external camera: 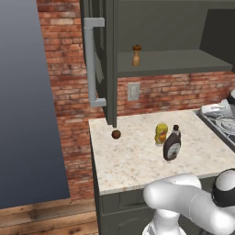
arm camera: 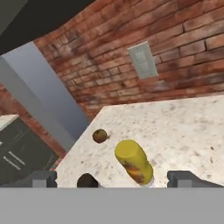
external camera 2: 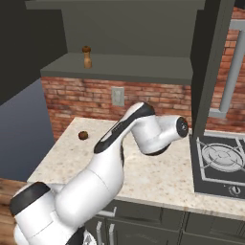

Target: There are various items on the counter. Only move the condiments/shakers into the cabinet.

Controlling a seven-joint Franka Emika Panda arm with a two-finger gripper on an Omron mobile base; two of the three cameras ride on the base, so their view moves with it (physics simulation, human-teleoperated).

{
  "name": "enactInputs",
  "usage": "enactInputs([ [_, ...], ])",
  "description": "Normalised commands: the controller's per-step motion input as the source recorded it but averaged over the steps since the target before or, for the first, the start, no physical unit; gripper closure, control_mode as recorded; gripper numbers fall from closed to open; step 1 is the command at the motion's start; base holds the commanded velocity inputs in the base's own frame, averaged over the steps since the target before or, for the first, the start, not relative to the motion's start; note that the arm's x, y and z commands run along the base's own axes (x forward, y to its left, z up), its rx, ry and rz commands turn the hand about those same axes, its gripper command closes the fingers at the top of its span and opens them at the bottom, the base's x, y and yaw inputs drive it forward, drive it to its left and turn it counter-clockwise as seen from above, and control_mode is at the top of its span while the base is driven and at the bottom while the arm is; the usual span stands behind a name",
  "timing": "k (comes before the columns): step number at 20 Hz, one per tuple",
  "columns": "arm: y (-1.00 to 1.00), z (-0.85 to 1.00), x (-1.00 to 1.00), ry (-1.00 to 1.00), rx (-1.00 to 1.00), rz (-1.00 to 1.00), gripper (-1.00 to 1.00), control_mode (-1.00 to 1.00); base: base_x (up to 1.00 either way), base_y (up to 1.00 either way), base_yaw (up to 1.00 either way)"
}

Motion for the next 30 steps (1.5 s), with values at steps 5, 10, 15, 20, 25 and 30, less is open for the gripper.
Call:
enactInputs([
  [5, -0.13, -0.57, -0.3, -0.02, 0.01, 0.55, -1.0, -1.0, 0.0, 0.0, 0.0],
  [10, 0.0, -0.29, -0.04, -0.2, 0.0, 0.57, -1.0, -1.0, 0.0, 0.0, 0.0],
  [15, 0.1, -0.35, -0.01, -0.32, 0.01, 0.37, -1.0, -1.0, 0.0, 0.0, 0.0],
  [20, 0.09, -0.19, -0.01, -0.26, 0.13, 0.11, -1.0, -1.0, 0.0, 0.0, 0.0],
  [25, 0.15, -0.11, 0.15, 0.0, 0.08, 0.0, -1.0, -1.0, 0.0, 0.0, 0.0],
  [30, 0.27, -0.16, 0.24, 0.0, 0.02, 0.0, -1.0, -1.0, 0.0, 0.0, 0.0],
])
